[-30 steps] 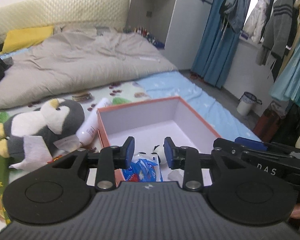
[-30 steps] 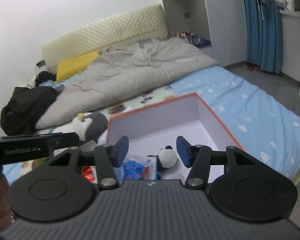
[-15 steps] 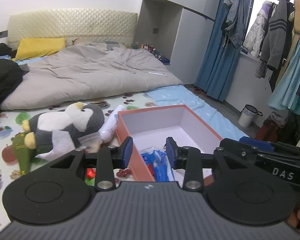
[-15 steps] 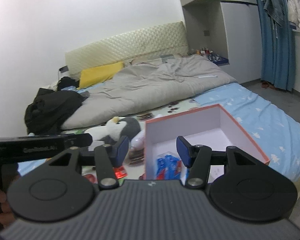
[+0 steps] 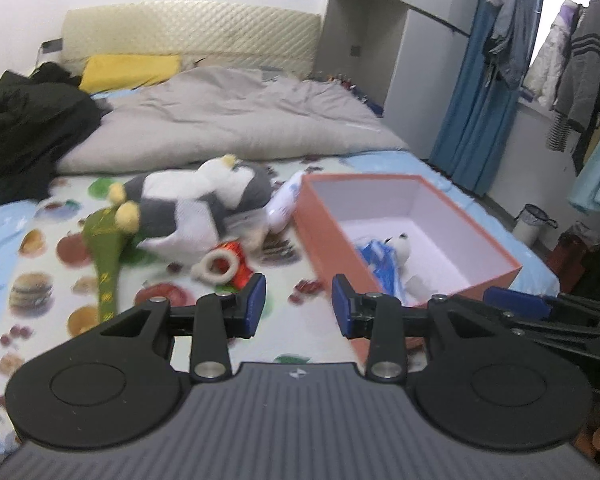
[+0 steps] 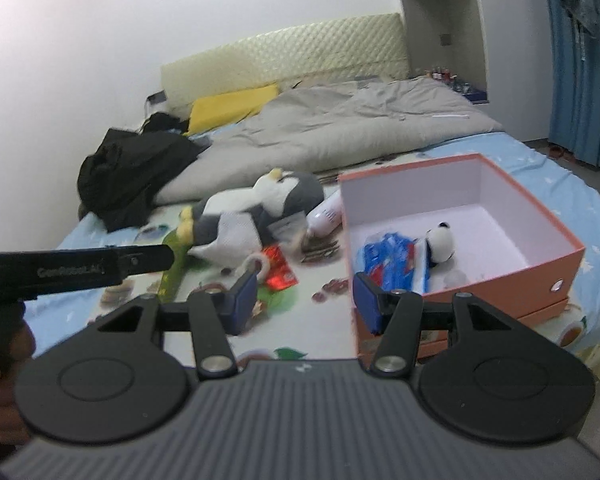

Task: Organize soft objects
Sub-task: 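Withdraw both tools from the box back toward the pile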

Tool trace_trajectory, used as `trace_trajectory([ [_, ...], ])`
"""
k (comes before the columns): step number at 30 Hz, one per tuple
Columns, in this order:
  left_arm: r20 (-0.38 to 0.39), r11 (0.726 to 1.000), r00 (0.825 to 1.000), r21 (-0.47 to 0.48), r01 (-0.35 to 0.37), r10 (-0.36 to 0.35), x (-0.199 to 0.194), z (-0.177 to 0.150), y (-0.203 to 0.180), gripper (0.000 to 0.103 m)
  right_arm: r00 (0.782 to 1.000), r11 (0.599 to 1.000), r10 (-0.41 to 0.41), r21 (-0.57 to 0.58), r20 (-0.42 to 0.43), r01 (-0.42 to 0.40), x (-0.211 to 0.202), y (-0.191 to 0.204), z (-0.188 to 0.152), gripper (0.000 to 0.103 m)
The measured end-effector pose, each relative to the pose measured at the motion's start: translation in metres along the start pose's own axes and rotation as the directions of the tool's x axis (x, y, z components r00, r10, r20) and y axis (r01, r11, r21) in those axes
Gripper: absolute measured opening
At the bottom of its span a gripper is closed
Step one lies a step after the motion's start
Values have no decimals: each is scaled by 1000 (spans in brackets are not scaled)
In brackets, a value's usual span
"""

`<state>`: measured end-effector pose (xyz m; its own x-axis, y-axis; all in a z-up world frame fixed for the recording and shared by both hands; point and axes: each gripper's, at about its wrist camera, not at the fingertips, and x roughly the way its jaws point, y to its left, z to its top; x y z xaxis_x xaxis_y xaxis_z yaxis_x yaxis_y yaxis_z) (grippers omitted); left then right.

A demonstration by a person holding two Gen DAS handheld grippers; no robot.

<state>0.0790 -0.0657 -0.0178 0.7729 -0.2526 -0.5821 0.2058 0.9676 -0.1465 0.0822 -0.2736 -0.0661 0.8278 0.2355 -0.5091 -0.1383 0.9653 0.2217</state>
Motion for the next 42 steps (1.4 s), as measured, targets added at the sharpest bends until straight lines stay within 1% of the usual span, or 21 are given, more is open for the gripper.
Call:
trace_trajectory([
  [6,-20,999,999,-35,-29,28,-6,-32,24,42,999,999,30,-44,-38,-32,8,19,-21,56],
  [13,-50,993,997,-100,-59,54,-8,-61,53,42,994,996,60,-58,-89,-66,13,39,-42,56],
  [20,-72,989,995,-126,-79,71,1,-72,77,42,989,995,76,-61,-129,-84,28,49,-53,56],
  [21,-72,988,995,-131,-80,71,3,-73,80,43,988,994,77,-61,-135,-86,32,49,-54,56],
  [23,-62,986,996,-150,-72,63,7,-74,85,53,986,994,81,-64,-145,-91,38,51,-55,56],
  [24,-60,985,996,-157,-72,63,9,-74,87,54,985,993,85,-69,-150,-96,42,52,-55,56],
  [27,-69,984,995,-159,-80,70,21,-73,93,54,983,990,94,-92,-160,-109,51,55,-55,56],
  [32,-96,982,991,-154,-107,93,44,-75,104,54,977,988,96,-98,-192,-116,74,54,-58,56],
  [37,-123,974,985,-179,-142,121,74,-75,122,54,971,986,106,-100,-212,-130,98,53,-59,56],
  [42,-133,965,983,-212,-152,125,104,-71,137,54,966,982,122,-112,-227,-150,127,51,-59,56],
])
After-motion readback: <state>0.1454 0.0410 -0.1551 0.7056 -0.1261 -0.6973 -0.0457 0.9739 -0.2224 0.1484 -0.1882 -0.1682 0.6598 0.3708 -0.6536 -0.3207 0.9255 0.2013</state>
